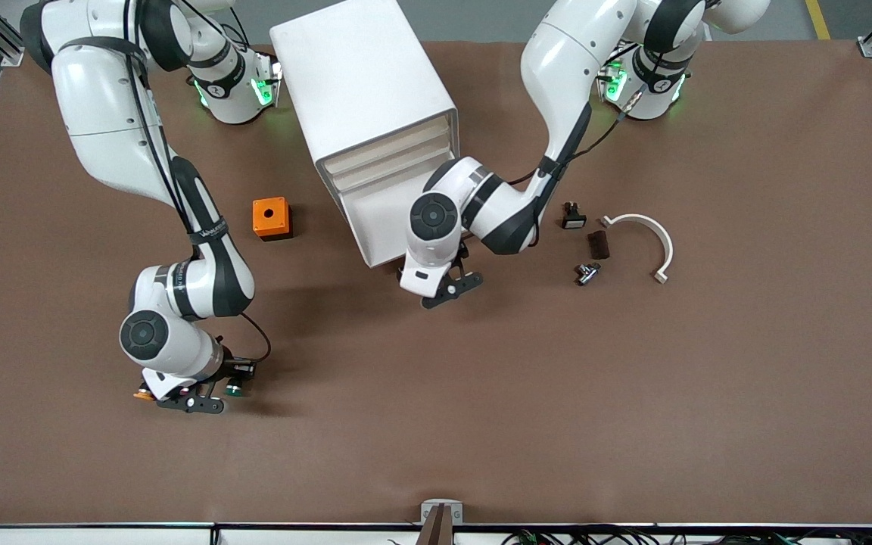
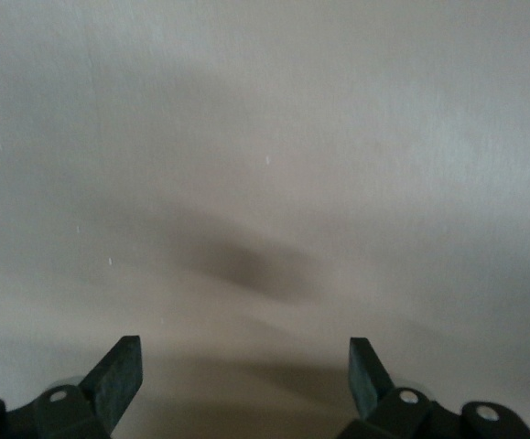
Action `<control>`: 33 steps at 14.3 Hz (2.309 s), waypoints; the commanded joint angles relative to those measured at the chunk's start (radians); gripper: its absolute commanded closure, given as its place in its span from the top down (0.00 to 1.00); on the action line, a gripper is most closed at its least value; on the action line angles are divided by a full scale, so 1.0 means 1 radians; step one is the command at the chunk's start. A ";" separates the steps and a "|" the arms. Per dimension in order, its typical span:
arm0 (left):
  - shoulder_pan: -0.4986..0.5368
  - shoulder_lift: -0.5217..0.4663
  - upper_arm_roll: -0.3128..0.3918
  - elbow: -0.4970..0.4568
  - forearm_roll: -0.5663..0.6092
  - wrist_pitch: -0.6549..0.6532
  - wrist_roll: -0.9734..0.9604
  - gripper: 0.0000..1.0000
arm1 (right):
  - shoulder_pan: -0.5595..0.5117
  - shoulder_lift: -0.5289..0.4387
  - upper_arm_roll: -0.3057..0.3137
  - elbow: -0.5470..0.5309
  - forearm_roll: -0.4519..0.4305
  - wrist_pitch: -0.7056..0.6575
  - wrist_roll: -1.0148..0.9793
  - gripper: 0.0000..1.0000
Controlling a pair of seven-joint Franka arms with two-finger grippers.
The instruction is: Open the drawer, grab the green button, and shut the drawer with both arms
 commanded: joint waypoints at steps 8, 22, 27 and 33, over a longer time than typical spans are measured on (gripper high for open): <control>-0.097 -0.093 -0.051 -0.107 0.009 -0.025 -0.088 0.99 | -0.028 0.054 0.014 0.055 -0.019 -0.010 -0.035 0.97; -0.086 -0.074 -0.099 -0.158 -0.337 -0.024 -0.111 0.99 | -0.080 -0.156 0.016 0.204 -0.059 -0.465 -0.096 1.00; -0.071 -0.083 -0.088 -0.156 -0.327 -0.018 -0.106 1.00 | -0.106 -0.345 0.016 0.191 -0.056 -0.677 -0.102 1.00; 0.021 -0.201 -0.036 -0.125 -0.146 -0.036 -0.106 0.99 | -0.155 -0.518 0.017 0.120 -0.048 -0.754 -0.198 1.00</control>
